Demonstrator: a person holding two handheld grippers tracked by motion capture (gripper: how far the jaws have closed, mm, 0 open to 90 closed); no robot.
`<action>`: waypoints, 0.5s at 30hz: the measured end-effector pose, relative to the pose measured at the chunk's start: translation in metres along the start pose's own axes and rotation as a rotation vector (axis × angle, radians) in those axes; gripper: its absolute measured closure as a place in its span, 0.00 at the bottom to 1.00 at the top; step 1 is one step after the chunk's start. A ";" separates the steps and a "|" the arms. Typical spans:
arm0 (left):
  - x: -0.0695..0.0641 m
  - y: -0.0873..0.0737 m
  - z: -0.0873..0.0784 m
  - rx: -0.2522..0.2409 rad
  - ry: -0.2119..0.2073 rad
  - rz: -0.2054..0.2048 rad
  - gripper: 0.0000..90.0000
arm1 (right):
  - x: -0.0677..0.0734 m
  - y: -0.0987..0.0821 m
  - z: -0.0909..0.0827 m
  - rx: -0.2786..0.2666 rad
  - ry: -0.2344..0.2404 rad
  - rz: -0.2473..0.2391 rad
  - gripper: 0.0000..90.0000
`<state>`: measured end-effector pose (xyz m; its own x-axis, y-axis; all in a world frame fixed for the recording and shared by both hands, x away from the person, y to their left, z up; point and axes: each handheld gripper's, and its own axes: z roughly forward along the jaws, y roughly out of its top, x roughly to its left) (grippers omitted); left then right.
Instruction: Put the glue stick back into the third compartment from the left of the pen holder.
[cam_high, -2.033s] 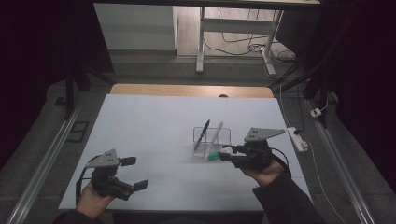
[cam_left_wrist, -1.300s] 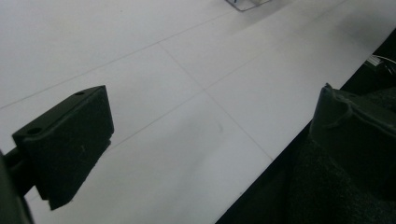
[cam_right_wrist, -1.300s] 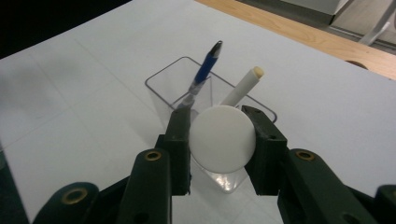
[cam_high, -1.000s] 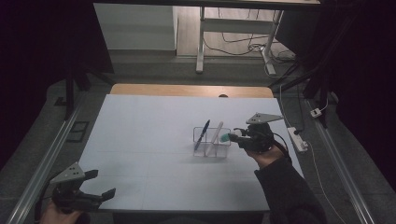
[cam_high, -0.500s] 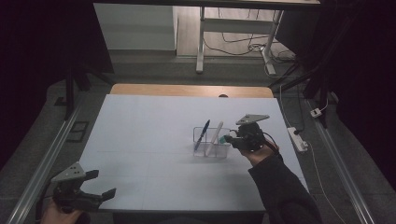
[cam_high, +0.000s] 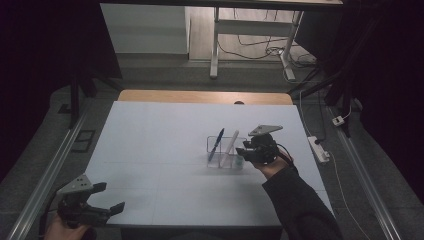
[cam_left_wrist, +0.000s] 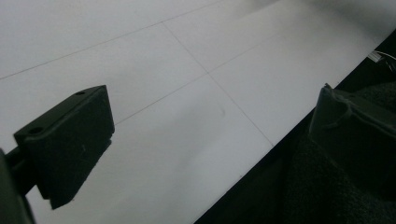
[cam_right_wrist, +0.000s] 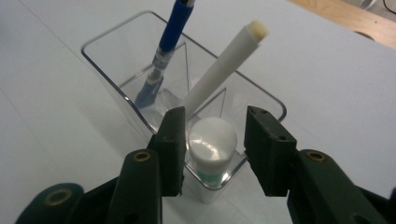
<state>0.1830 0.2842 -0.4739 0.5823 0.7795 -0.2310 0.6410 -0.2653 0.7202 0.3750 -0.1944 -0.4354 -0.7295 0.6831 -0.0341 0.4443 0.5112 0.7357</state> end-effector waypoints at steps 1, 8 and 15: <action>0.000 0.000 0.000 -0.001 0.000 -0.001 0.00 | 0.000 0.001 -0.002 -0.013 0.000 0.004 0.62; 0.000 0.000 0.000 0.000 -0.003 -0.003 0.00 | 0.001 0.001 -0.007 -0.042 0.022 0.020 0.43; 0.001 0.000 0.000 0.002 -0.002 -0.003 0.00 | 0.000 -0.001 -0.015 -0.067 0.018 0.021 0.24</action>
<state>0.1834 0.2846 -0.4742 0.5810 0.7795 -0.2343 0.6438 -0.2639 0.7182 0.3662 -0.2028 -0.4260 -0.7299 0.6836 -0.0069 0.4239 0.4604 0.7800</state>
